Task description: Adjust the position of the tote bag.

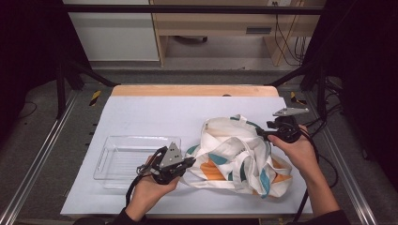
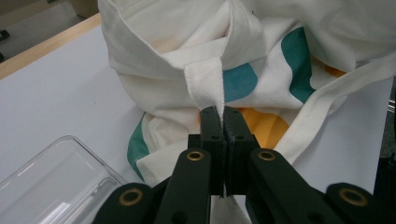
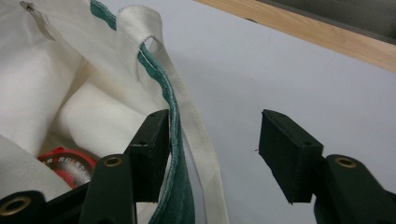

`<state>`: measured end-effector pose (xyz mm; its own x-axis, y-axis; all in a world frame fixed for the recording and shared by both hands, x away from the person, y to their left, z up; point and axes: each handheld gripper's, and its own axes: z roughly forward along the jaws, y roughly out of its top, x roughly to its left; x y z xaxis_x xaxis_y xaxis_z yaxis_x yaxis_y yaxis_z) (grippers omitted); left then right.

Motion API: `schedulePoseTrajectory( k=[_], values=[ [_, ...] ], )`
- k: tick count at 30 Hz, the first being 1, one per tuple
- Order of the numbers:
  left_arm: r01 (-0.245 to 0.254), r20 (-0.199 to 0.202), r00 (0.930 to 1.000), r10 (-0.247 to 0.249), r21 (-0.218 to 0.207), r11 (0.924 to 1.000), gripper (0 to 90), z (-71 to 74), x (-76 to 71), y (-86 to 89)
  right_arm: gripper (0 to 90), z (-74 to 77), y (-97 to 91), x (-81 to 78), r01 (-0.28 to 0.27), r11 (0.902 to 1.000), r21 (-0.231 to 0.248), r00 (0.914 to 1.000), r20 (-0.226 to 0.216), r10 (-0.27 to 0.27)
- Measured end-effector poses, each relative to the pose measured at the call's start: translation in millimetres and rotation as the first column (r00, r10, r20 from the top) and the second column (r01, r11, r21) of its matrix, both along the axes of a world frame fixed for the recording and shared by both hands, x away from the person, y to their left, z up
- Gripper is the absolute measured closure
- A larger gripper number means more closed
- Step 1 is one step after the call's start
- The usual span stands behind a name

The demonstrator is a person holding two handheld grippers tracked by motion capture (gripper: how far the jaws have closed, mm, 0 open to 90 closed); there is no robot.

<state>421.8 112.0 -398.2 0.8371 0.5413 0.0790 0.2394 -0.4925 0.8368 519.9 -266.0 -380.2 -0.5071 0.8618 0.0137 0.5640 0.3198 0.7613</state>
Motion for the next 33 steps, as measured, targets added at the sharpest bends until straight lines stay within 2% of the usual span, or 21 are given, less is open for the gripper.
schedulePoseTrajectory(
  k=[13, 17, 22, 30, 33],
  values=[
    [0.003, -0.003, 1.0, -0.003, -0.002, 1.0, 88.6, -3.1, -4.9, 3.4, 62.4, -1.9, 3.9, -1.0, -0.042, 0.999, -0.016, 0.999, -0.016, 0.042],
    [0.003, -0.008, 1.0, -0.003, -0.001, 1.0, 88.6, -4.4, -5.7, 4.9, 71.6, -0.7, 5.6, -3.8, -0.06, 0.998, -0.02, 0.9981, -0.019, 0.059],
    [0.004, -0.009, 1.0, -0.004, -0.002, 1.0, 88.6, -5.7, -6.9, 5.6, 85.1, 6.2, 8.8, -13.4, -0.087, 0.9962, -0.012, 0.9961, 0.016, 0.087],
    [0.004, -0.02, 0.9998, -0.004, -0.003, 1.0, 88.4, -8.1, -9.4, 9.0, 87.2, 23.5, 21.9, -36.0, -0.136, 0.9907, 0.013, 0.9879, 0.078, 0.134],
    [-0.002, -0.021, 0.9998, 0.002, -0.011, 0.9999, 88.1, -9.0, -10.4, 11.1, 87.3, 29.8, 29.9, -46.5, -0.164, 0.986, 0.027, 0.9821, 0.098, 0.161]
  ],
)
